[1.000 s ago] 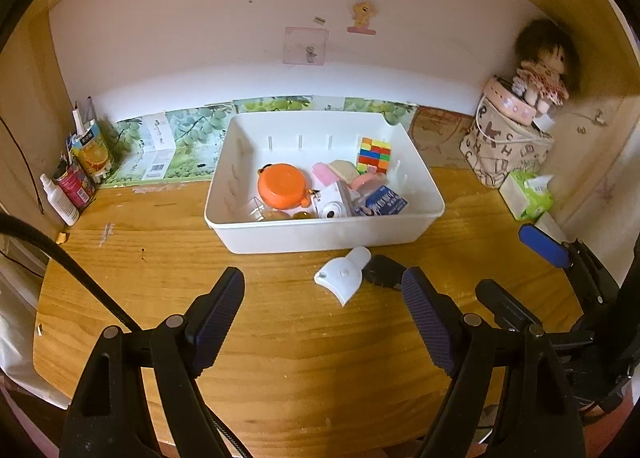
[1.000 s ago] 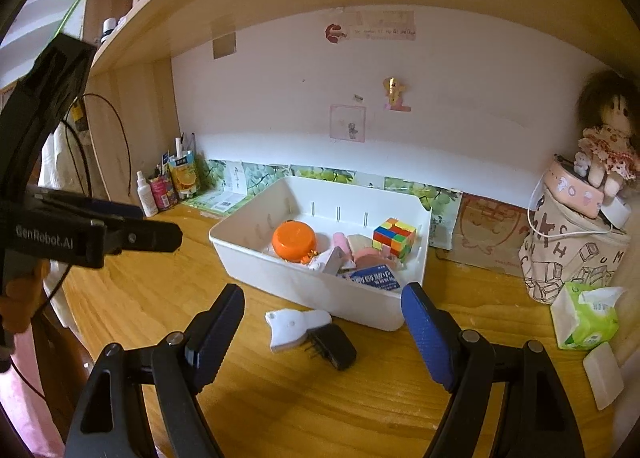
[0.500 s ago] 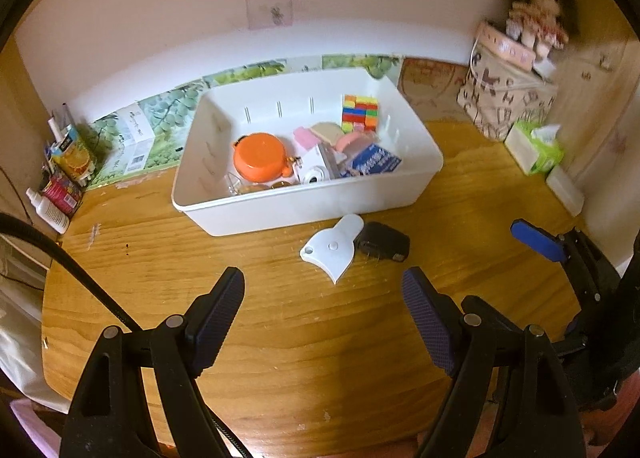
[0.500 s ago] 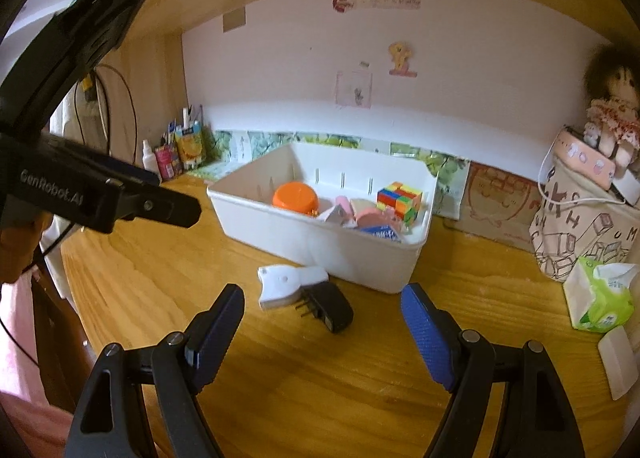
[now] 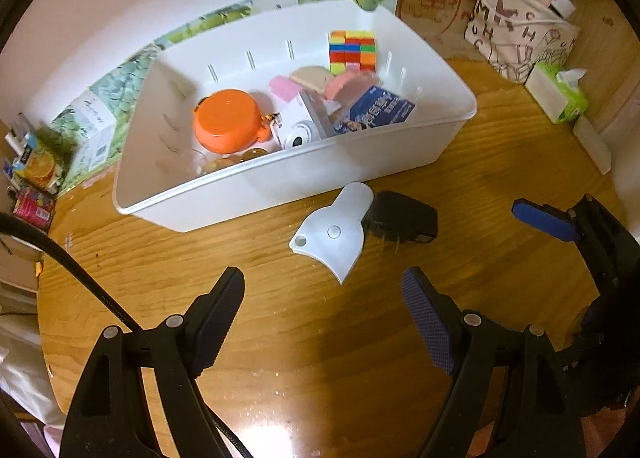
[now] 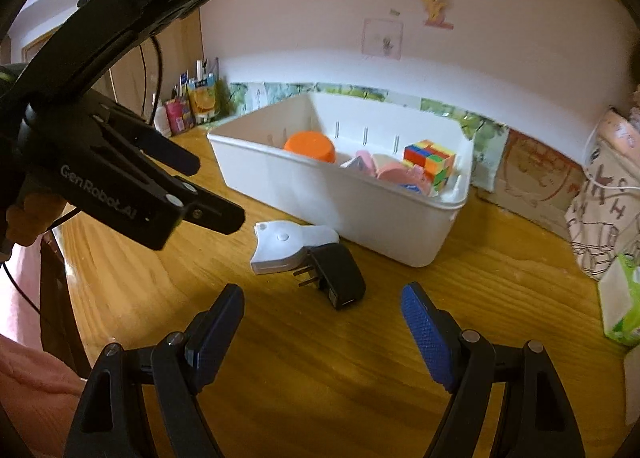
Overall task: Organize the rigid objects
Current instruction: 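Withdraw both grippers toward the white clip and black charger plug, then grasp the white plastic clip with the left gripper while the right grasps the black plug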
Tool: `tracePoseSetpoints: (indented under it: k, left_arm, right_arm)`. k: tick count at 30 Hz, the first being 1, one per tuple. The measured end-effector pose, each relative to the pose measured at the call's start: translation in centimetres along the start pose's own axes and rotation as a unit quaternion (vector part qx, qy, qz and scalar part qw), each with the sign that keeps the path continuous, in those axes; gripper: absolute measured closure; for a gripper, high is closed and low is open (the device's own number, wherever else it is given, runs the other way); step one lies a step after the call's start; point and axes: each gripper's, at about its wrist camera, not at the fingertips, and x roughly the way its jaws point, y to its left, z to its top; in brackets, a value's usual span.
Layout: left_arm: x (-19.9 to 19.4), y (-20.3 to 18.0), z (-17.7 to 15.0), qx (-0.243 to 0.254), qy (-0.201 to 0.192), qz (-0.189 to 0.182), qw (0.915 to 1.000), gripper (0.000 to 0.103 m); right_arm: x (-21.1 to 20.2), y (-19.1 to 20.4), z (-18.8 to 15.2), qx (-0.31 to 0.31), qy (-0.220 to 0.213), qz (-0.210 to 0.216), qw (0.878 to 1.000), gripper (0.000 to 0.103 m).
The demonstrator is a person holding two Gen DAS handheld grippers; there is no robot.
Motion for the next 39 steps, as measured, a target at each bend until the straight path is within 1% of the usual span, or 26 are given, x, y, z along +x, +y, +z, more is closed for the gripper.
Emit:
tracePoseSetpoints:
  k: [4, 10, 16, 19, 24, 32, 39]
  left_arm:
    - [1.9, 0.2, 0.8, 0.010, 0.016, -0.005, 0.9998, 0.019]
    - [4.7, 0.6, 1.6, 0.016, 0.048, -0.021, 0.9985, 0.019]
    - [7.0, 0.7, 1.9, 0.025, 0.074, -0.037, 0.9962, 0.019]
    - [7.8, 0.7, 2.0, 0.029, 0.083, -0.045, 0.9952, 0.019]
    - [8.8, 0.9, 2.3, 0.028, 0.089, -0.056, 0.9940, 0.019]
    - [9.9, 1.4, 2.4, 0.020, 0.098, -0.072, 0.9924, 0.019]
    - [10.2, 0.6, 2.7, 0.027, 0.083, -0.060, 0.9944, 0.021]
  right_arm:
    - [1.9, -0.3, 0.2, -0.007, 0.017, 0.003, 1.000, 0.022]
    - [4.5, -1.0, 0.3, -0.006, 0.048, 0.008, 0.999, 0.022]
    - [6.2, -1.1, 0.2, 0.001, 0.068, 0.019, 0.998, 0.022]
    - [7.0, -0.8, 0.1, -0.007, 0.074, 0.017, 0.997, 0.022]
    - [8.3, -0.7, 0.1, -0.005, 0.085, 0.021, 0.996, 0.022]
    - [9.6, -0.3, 0.3, -0.016, 0.091, 0.026, 0.995, 0.022]
    - [10.2, -0.2, 0.8, -0.018, 0.093, 0.020, 0.995, 0.022]
